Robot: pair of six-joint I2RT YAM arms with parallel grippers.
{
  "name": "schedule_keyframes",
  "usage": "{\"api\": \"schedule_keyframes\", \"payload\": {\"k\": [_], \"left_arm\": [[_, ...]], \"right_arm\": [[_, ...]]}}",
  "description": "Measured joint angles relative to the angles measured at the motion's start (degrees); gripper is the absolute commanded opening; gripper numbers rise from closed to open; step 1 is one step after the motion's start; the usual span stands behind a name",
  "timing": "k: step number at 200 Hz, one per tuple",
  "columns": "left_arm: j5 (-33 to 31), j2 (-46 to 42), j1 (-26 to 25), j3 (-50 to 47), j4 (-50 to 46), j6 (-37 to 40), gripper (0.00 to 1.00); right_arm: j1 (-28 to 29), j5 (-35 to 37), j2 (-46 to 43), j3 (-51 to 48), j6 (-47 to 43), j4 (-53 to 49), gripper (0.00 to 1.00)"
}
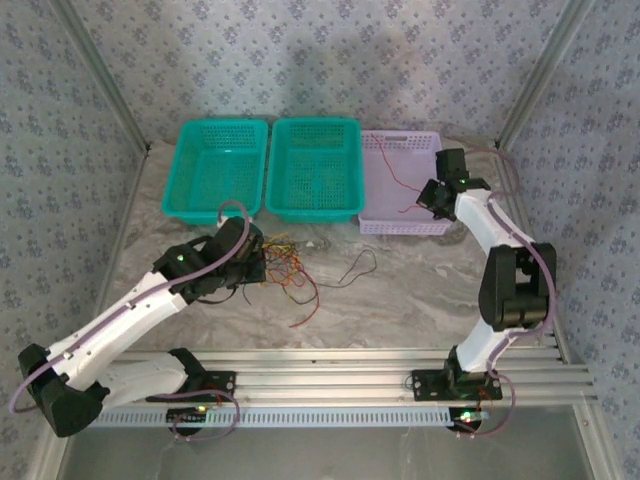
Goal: Untangle the cables
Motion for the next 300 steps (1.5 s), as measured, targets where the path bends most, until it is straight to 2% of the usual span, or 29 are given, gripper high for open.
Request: {"api": "schedule_keyframes", "payload": {"k": [22, 45, 68, 108, 118, 142, 161, 180, 201, 232, 273, 288, 300], "left_arm": [[-0.57, 0.68, -1.11, 0.5, 0.04, -0.26, 0.0], [-0.79, 1.11, -1.75, 0.55, 0.33, -0.46, 0.0], [-0.74, 1.79, -2.1, 0.55, 0.94, -0.85, 0.0], [0.44, 2.16, -2.14, 0.55, 3.41, -0.85, 0.0], [1.09, 1.95, -2.32, 0.52, 4.7, -0.85, 0.0], [3.23, 0.02, -2.47, -0.24, 8.39, -0.81, 0.0], [4.85, -2.25, -2.47, -1.73, 11.17, -0.81, 0.0], [6.21, -3.8, -2.47, -3.04, 13.05, -0.79, 0.0], [7.87, -5.09, -2.47, -4.5, 14.69, -0.35, 0.0], [10.19, -7.58, -2.47, -7.04, 16.33, 0.68, 0.0], [11.45, -8.28, -2.47, -8.13, 17.38, 0.7, 0.0], [11.43, -8.15, -2.47, -8.31, 17.53, 0.7, 0.0], [11.41, -8.11, -2.47, -8.33, 17.53, 0.7, 0.0]], "right_arm": [[0.09, 0.09, 2.69, 1.77, -0.7, -0.42, 0.13], [0.52, 0.55, 2.56, 1.84, -1.66, -0.39, 0.42], [1.73, 0.72, -0.35, 0.87, -2.71, 0.79, 0.6], [6.71, -0.39, -15.85, -3.65, -4.63, 4.79, 0.69], [8.44, -2.75, -19.98, -4.92, -5.14, 6.93, 0.7], [13.88, -14.12, -27.47, -9.68, -5.55, 12.81, 0.7], [18.73, -21.7, -28.46, -14.88, -5.49, 17.35, 0.7], [24.41, -26.08, -27.89, -20.96, -5.62, 20.02, 0.7], [29.35, -28.61, -26.97, -26.08, -6.27, 22.51, 0.68], [30.58, -31.85, -24.79, -31.98, -5.9, 30.27, 0.67], [36.35, -31.95, -23.17, -33.64, -6.4, 36.39, 0.64], [38.84, -31.85, -22.95, -33.03, -7.04, 37.29, 0.6], [39.82, -31.43, -22.36, -32.28, -7.45, 37.55, 0.5]]}}
